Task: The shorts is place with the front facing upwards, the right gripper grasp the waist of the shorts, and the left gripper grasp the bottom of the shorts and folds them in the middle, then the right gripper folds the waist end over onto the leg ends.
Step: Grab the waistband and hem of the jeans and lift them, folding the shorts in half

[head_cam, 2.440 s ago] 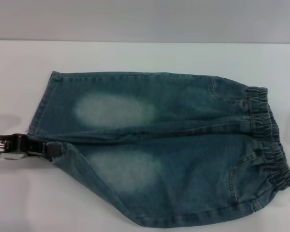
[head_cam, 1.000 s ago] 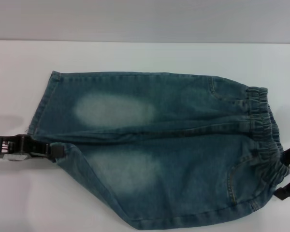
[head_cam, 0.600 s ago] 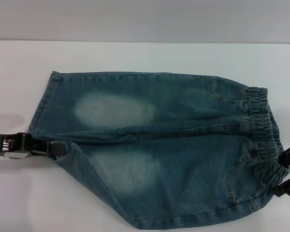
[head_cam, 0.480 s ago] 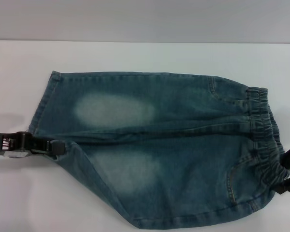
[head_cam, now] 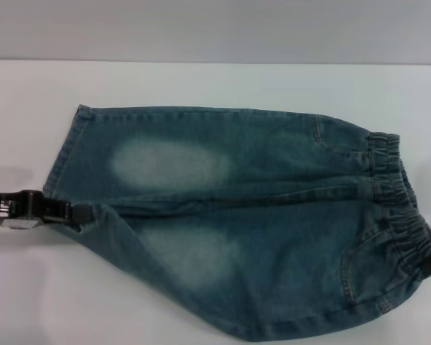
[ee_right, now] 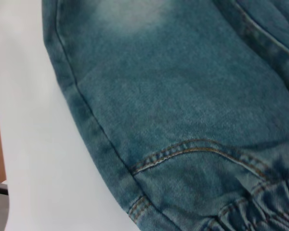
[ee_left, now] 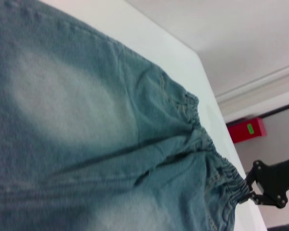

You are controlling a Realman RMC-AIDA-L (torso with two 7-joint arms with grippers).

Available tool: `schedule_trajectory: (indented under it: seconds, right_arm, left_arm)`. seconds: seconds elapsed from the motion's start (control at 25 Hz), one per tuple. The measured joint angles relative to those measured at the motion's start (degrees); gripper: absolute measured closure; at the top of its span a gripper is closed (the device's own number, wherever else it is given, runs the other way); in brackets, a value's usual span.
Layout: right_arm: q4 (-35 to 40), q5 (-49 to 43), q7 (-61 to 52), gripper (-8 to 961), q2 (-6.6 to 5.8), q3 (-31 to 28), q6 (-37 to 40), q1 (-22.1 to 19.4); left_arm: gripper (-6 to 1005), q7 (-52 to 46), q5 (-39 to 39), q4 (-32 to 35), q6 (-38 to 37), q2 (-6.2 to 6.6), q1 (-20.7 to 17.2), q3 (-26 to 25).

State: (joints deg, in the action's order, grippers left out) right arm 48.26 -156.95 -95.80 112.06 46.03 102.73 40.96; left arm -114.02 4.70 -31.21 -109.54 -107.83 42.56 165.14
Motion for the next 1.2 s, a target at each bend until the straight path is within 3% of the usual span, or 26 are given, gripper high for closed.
schedule_trajectory:
  seconds: [0.28,0.64,0.76,0.96,1.04,1.2]
  right_arm:
    - [-0.1,4.7,2.4,908,-0.18,-6.1,-0.9,-3.1]
    - [-6.6,27.1,4.0,949,0.32,-12.7,-8.6,-11.8]
    - [-9.4,31.9,5.4,949,1.52,-13.3,-12.2,-13.7]
    - [-10.7,37.4,10.4,949,5.37,-14.2,-20.9,-16.7]
    - [-12.0,38.3,11.9,949,6.06,-14.6,-23.7,-17.2]
    - [-15.9,40.4,14.7,950,6.22,-15.2,-26.7,-17.2]
  left_arm:
    - [897,-1.1,7.7,-2.0,3.1,-0.33,-1.6,-0.2]
    - [894,-1.1,18.9,-1.7,10.8,-0.55,-3.9,-0.1]
    - [892,-0.2,19.3,-1.6,12.9,-1.32,-3.2,0.0]
    - [891,2.5,20.1,-2.0,16.4,-3.21,-2.4,0.1]
    - [890,3.7,20.4,-2.1,18.3,-4.02,-2.2,0.1]
    - [888,6.4,21.1,-1.8,22.5,-5.37,-1.7,0.1]
